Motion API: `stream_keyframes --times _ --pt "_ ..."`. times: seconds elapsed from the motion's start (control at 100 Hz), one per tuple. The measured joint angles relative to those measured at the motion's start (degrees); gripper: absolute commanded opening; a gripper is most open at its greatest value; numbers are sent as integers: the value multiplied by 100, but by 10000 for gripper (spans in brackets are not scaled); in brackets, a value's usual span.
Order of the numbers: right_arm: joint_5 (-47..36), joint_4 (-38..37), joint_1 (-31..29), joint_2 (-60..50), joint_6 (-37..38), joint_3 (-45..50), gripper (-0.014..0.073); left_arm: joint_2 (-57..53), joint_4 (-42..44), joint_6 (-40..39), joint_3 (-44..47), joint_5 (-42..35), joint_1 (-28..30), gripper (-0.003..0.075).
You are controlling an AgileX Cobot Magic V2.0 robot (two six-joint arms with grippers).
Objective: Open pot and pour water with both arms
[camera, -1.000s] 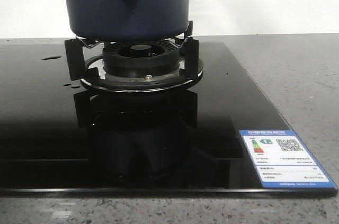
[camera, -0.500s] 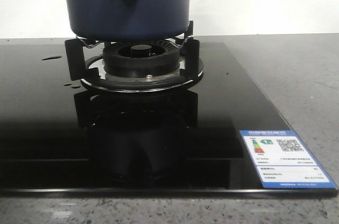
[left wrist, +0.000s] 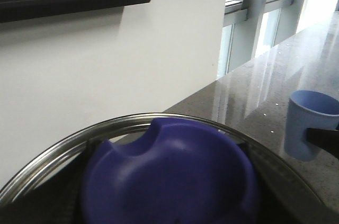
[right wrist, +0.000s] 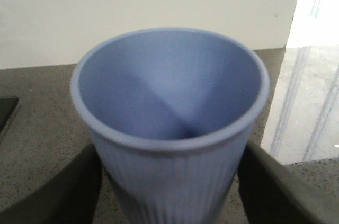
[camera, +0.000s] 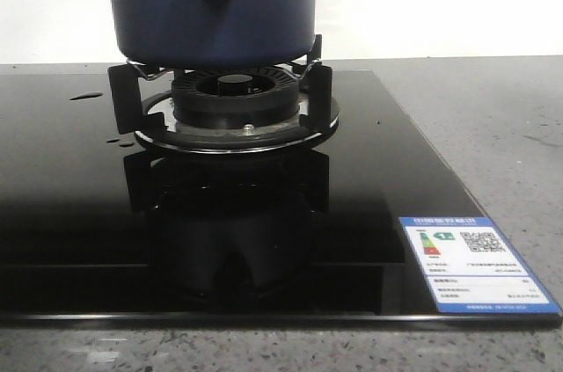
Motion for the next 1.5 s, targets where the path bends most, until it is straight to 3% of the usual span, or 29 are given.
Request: stream_keyframes --times 0.62,0.84,1.0,1.5 --pt "-128 -261 0 1272 325 2 231 25 0 23 0 24 -232 316" --pt "-128 -271 0 1275 567 2 500 25 0 26 0 33 -232 316" --pt "-259 -215 0 1284 604 13 546 25 0 58 0 33 -232 316" --pt "-1102 -182 0 -759 611 13 546 463 -156 498 0 73 -241 316"
